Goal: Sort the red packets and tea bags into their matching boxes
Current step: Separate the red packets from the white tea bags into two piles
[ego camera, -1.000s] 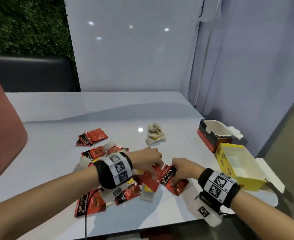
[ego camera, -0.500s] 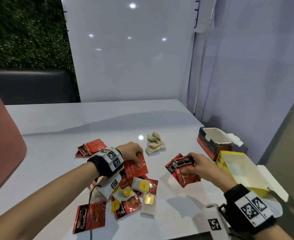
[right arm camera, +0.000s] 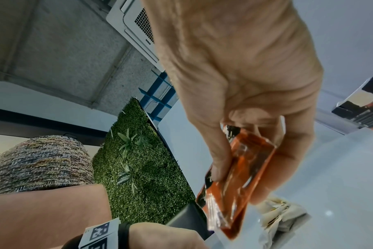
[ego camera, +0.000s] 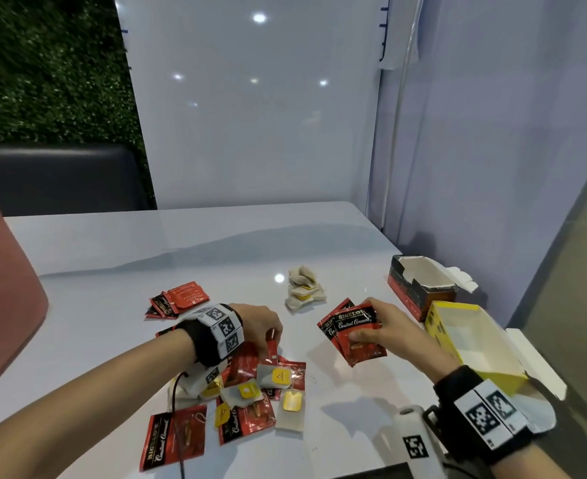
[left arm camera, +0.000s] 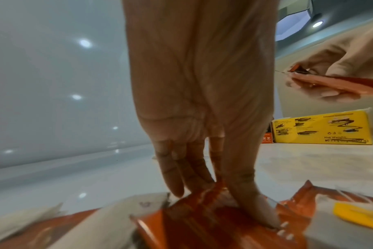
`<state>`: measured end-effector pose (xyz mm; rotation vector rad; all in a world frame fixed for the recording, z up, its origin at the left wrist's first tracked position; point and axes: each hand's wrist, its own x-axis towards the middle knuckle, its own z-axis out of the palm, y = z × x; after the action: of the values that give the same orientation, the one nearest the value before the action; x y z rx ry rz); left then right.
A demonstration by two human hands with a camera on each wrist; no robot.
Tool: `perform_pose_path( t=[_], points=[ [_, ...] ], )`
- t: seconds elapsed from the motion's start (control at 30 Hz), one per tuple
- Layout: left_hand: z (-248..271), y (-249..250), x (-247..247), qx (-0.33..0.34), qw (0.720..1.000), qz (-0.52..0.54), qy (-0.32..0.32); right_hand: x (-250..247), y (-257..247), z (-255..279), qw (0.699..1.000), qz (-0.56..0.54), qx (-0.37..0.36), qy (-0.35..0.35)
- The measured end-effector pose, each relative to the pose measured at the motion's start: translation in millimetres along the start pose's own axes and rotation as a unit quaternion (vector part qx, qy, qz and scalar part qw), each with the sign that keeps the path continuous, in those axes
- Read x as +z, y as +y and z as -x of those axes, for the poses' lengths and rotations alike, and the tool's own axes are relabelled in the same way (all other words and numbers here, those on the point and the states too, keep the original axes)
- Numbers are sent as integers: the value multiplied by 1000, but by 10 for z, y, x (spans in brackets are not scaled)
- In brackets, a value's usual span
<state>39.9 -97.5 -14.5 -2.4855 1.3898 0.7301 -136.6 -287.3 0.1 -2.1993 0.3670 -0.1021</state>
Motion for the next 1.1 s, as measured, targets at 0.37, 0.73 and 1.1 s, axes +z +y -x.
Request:
perform_pose_path(
  t=[0.37,0.73,1.1],
  points=[
    [145,1,181,7,1000,26,-11,195,82,-7,1000,-4,28,-12],
    [747,-313,-300,41,957,210,197,152,-190,-247,994,-98,12,-46],
    [1197,-1336,-148,-135,836,402,348,418,-1089,-1085,973,-192,-45,-117]
  ],
)
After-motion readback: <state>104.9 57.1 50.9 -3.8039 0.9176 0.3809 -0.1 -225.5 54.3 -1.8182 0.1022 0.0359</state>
